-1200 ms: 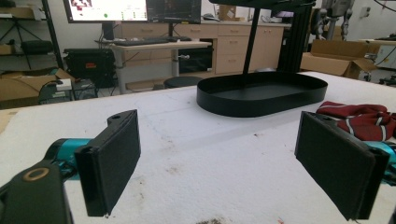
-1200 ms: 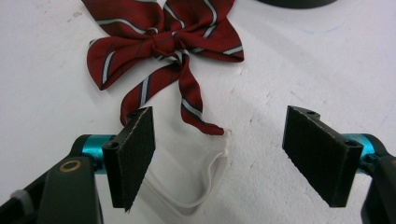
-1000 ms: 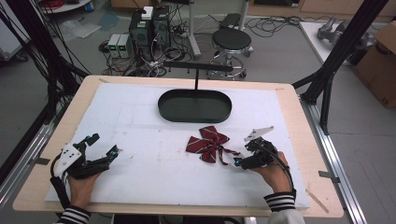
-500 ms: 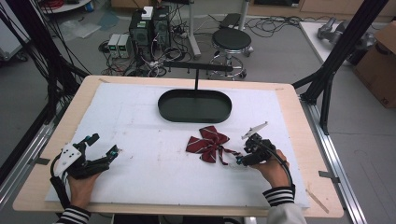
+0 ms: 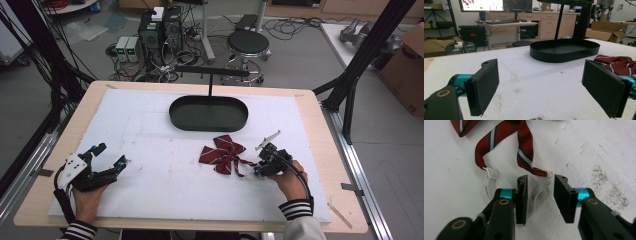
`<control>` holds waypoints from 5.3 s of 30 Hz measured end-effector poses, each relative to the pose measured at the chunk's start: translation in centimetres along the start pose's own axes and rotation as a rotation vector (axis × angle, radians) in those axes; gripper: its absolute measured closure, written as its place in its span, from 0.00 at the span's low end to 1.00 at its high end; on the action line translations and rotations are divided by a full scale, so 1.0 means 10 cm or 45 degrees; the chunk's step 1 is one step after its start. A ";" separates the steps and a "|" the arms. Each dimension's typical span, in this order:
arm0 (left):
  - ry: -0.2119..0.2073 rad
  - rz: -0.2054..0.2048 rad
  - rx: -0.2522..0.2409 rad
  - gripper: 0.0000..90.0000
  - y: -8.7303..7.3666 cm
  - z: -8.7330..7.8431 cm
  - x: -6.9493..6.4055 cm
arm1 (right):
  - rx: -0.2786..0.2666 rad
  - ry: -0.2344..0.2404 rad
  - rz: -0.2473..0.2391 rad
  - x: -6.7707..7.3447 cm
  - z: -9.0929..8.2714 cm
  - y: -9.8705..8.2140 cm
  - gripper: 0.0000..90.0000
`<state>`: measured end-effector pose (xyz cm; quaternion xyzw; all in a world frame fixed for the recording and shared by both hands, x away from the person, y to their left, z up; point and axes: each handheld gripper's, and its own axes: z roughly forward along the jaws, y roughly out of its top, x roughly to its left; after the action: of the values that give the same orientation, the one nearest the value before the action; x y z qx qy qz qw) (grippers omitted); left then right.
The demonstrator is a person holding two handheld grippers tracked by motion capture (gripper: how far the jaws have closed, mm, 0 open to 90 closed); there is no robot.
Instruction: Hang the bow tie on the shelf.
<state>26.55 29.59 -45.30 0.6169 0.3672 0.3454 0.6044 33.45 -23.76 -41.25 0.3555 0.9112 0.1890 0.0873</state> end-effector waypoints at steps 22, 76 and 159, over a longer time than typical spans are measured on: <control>0.000 -0.004 -0.001 0.16 0.00 0.00 0.00 | 0.048 -0.035 -0.017 0.07 0.00 0.04 0.95; 0.000 -0.004 0.004 0.16 0.00 0.00 0.00 | -1.041 -0.147 0.042 0.15 -0.87 0.31 0.96; -0.001 -0.006 -0.005 0.16 0.00 0.00 0.00 | -1.040 -0.227 0.089 -0.60 -0.54 2.16 0.96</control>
<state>26.59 29.57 -45.32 0.6149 0.3679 0.3444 0.6066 49.51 -14.80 -27.36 0.3375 0.7376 0.5061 0.2931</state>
